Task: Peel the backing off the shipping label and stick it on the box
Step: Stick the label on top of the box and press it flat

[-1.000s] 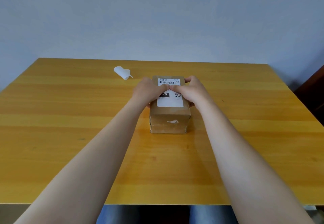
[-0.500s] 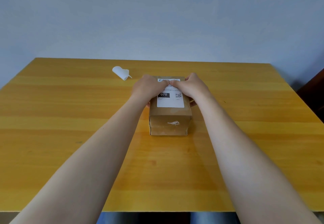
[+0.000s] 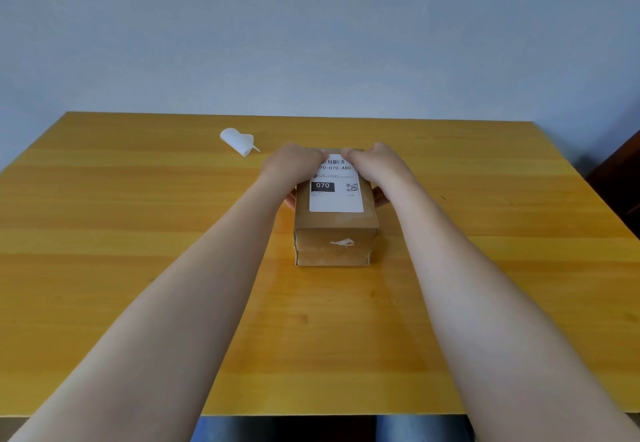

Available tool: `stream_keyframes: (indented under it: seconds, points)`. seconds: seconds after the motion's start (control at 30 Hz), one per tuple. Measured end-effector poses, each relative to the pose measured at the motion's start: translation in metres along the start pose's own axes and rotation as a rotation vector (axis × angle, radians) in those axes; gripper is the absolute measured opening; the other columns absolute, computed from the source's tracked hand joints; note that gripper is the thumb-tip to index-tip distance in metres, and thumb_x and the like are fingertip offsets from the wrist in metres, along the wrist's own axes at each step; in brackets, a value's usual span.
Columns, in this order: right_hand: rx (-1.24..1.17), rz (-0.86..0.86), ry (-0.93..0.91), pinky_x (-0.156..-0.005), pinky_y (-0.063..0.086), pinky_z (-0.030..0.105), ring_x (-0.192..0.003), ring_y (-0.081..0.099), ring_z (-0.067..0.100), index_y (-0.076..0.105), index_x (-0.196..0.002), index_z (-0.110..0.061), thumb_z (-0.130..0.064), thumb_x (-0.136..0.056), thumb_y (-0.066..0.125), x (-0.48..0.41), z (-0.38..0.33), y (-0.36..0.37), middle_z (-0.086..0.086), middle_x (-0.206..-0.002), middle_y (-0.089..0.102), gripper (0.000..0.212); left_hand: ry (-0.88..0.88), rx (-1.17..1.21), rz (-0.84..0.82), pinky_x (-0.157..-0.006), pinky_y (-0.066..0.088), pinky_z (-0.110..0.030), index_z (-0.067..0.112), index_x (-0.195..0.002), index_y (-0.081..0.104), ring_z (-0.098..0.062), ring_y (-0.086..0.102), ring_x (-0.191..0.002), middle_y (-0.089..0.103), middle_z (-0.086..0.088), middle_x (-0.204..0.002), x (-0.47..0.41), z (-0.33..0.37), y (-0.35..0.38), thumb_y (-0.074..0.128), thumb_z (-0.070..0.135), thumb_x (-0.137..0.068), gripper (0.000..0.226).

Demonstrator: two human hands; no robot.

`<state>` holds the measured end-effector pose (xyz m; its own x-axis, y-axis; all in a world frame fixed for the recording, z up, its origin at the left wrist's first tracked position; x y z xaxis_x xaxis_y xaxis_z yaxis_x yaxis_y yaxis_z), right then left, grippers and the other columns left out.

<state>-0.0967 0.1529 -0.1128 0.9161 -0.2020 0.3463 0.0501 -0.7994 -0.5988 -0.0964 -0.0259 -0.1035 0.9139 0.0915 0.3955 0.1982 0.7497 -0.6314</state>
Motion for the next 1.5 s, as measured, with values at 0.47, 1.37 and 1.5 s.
stream_keyframes:
  seconds: [0.47, 1.37, 1.5]
  points:
    - [-0.198, -0.018, -0.018, -0.078, 0.063, 0.043, -0.098, 0.074, 0.029, 0.055, -0.127, -0.02, -0.056, -0.097, 0.06, 0.008, 0.016, -0.003, 0.003, -0.115, 0.073, 0.047, 0.041, 0.199, 0.0, -0.068, 0.064, -0.041, 0.016, -0.095, 0.053, -0.033, 0.076, -0.085, 0.073, -0.007, -0.096, 0.018, -0.009, -0.002, 0.045, 0.051, -0.105, 0.037]
    - [-0.081, -0.183, -0.074, -0.08, 0.067, 0.053, -0.103, 0.077, 0.025, 0.054, -0.124, -0.018, -0.044, -0.053, 0.102, 0.013, 0.018, -0.009, 0.004, -0.119, 0.075, 0.089, 0.117, 0.209, -0.136, -0.055, 0.066, -0.039, 0.011, -0.117, 0.052, -0.02, 0.08, -0.076, 0.077, -0.004, -0.098, 0.027, -0.019, -0.004, 0.091, 0.035, -0.079, 0.06]
    - [-0.125, -0.252, -0.047, -0.068, 0.066, 0.043, -0.099, 0.076, 0.026, 0.052, -0.129, -0.015, -0.019, -0.074, 0.097, 0.016, 0.018, -0.011, 0.009, -0.12, 0.073, 0.072, 0.106, 0.259, -0.18, -0.058, 0.065, -0.038, 0.011, -0.113, 0.053, -0.022, 0.082, -0.073, 0.079, -0.007, -0.098, 0.023, -0.024, -0.007, 0.093, 0.028, -0.077, 0.056]
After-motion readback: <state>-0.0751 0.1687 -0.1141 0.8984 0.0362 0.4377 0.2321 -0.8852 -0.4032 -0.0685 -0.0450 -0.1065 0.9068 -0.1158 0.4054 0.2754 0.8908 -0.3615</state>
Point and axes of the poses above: each hand's wrist, its own x-axis away from the middle knuckle, its own y-axis out of the palm, z = x × y, the point moved 7 cm from there along -x, towards the middle knuckle
